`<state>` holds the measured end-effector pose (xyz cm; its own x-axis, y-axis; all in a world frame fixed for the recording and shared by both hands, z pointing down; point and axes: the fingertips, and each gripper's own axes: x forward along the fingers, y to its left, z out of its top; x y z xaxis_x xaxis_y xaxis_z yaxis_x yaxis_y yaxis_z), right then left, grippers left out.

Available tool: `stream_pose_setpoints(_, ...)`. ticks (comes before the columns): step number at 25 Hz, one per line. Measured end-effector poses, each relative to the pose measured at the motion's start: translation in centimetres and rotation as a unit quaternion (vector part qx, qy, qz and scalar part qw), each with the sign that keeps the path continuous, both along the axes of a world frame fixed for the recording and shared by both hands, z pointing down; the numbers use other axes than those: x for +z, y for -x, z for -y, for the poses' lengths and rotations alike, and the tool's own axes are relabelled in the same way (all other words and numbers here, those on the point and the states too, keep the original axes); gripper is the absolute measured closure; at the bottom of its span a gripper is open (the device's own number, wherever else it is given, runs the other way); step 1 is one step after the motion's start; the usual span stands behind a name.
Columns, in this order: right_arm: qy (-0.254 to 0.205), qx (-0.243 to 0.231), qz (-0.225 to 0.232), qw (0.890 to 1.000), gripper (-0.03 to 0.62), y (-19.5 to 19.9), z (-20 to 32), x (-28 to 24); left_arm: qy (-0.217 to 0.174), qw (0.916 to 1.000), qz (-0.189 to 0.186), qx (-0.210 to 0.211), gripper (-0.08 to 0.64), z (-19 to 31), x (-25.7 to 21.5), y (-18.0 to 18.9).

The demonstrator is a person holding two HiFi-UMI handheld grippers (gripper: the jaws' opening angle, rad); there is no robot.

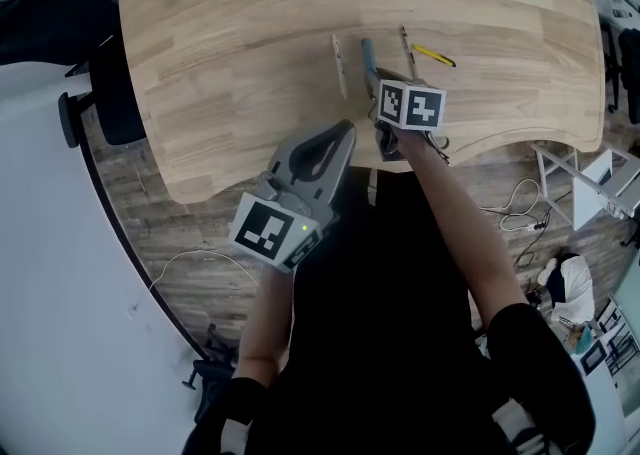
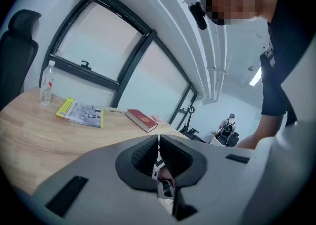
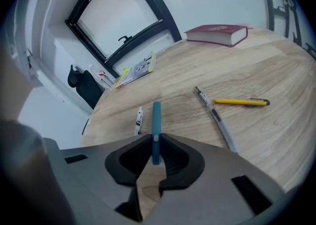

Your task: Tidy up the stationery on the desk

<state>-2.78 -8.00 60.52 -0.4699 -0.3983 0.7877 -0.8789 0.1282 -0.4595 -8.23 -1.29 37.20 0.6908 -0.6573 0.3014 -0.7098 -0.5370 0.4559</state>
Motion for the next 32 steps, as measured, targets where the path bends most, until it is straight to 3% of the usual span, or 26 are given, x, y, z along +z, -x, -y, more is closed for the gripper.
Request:
stream_pose_setpoints(10, -0.003, -0.012, -0.005, 1.0, 0.514, 0.0, -0.5, 1.0, -0.004, 1.0, 0.007, 0.005, 0.52, -1.0, 0.1, -0.1)
stream_pose_setpoints(22, -0.021, -0.023, -0.028, 0.999, 0.42, -0.5, -0.9, 0.6, -0.006, 1.0, 0.004, 0.004, 0.52, -1.3, -0.2, -0.5)
stream_pose_setpoints(32, -0.035, -0.023, -0.031, 0.999, 0.419, -1.8, -1.1, -0.4, -0.013, 0.9998, 0.004, 0.014, 0.52, -1.6, -0.7, -1.5)
